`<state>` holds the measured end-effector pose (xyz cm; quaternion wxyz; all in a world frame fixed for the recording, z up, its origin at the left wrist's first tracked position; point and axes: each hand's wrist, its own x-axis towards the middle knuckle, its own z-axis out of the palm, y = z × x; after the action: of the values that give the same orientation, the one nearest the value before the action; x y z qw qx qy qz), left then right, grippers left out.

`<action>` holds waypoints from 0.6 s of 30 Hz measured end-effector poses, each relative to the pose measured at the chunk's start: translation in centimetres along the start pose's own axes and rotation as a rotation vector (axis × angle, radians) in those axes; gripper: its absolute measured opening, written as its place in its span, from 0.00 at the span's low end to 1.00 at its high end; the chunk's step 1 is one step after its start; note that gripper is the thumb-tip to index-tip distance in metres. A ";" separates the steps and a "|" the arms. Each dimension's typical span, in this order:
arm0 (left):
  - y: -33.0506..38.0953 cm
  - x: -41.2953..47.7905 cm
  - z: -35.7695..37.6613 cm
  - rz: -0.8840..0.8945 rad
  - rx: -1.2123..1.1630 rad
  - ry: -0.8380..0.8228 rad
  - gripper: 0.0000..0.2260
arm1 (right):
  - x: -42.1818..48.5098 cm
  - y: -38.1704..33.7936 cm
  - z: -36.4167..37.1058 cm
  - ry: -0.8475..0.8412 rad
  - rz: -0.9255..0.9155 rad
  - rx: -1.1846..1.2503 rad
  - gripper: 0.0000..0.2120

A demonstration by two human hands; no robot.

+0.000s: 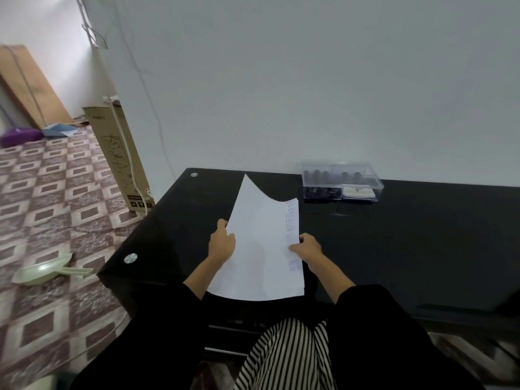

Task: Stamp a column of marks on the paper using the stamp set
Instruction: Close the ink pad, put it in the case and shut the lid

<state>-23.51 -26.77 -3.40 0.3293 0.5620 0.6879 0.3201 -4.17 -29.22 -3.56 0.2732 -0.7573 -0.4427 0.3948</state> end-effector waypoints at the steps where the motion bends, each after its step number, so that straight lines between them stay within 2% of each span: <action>1: 0.3 0.0 0.0 0.040 -0.029 0.021 0.11 | -0.3 -0.3 -0.1 0.012 -0.029 0.092 0.05; 4: 1.9 -0.4 -0.6 0.185 -0.133 0.121 0.10 | -1.5 -2.0 -0.5 0.099 -0.153 0.282 0.12; 8: 4.1 -1.1 -1.4 0.456 -0.248 0.257 0.08 | -2.6 -4.0 -1.0 0.254 -0.440 0.401 0.14; 10: 4.9 -1.4 -1.4 0.534 -0.311 0.289 0.09 | -2.8 -4.4 -1.2 0.282 -0.550 0.452 0.16; 13: 5.0 -1.7 -0.7 0.534 -0.346 0.285 0.11 | -2.8 -3.9 -0.8 0.279 -0.578 0.460 0.22; 18: 2.3 -2.3 1.8 0.446 -0.346 0.250 0.13 | -2.5 -1.2 0.3 0.216 -0.532 0.342 0.21</action>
<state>-20.41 -28.54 -2.39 0.2548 0.5907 0.5182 0.5636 -5.71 -30.86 -1.98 0.5351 -0.5958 -0.5207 0.2958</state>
